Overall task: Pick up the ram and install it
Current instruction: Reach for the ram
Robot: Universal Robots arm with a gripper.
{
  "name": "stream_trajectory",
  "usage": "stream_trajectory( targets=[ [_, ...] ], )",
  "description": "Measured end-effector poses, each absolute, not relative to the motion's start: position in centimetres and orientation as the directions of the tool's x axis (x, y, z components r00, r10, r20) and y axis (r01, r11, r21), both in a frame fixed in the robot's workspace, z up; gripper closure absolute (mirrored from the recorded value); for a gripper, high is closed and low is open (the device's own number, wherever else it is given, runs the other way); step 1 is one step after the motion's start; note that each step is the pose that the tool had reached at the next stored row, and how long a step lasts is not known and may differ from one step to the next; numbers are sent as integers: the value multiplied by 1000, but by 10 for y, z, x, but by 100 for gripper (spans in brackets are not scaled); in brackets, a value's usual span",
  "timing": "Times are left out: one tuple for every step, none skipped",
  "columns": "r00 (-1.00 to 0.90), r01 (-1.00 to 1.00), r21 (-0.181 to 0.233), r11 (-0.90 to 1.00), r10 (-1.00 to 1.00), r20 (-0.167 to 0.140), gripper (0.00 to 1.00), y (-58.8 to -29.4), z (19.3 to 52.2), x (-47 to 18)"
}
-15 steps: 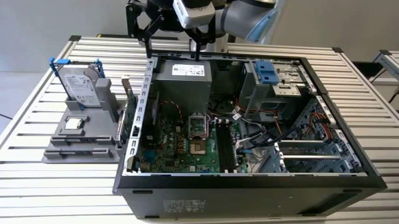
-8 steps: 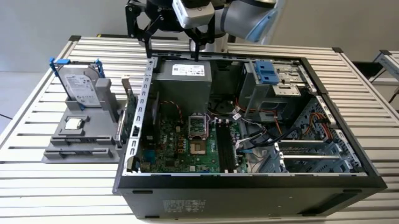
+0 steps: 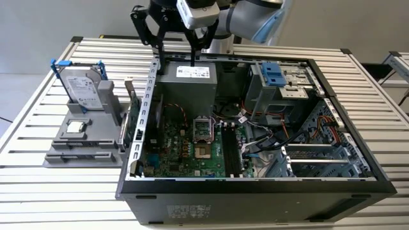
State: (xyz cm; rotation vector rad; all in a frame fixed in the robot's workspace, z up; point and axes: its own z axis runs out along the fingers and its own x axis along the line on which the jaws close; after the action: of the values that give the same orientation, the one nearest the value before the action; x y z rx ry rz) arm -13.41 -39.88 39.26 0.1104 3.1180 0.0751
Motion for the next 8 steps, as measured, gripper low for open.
stream_trajectory(
  targets=[
    [-997, 70, 49, 996, 71, -19, 100, -399, 393, -134],
    [-997, 70, 49, 996, 71, -19, 100, -399, 393, -134],
    [-997, 70, 49, 996, 71, -19, 100, -399, 393, -134],
    [-997, 70, 49, 996, 71, -19, 100, -399, 393, -134],
    [-997, 70, 49, 996, 71, -19, 100, -399, 393, -134],
    [-997, 70, 49, 996, 71, -19, 100, -399, 393, -134],
    [-997, 70, 49, 996, 71, -19, 100, -399, 393, -134],
    [-997, 70, 49, 996, 71, -19, 100, -399, 393, -134]
  ],
)
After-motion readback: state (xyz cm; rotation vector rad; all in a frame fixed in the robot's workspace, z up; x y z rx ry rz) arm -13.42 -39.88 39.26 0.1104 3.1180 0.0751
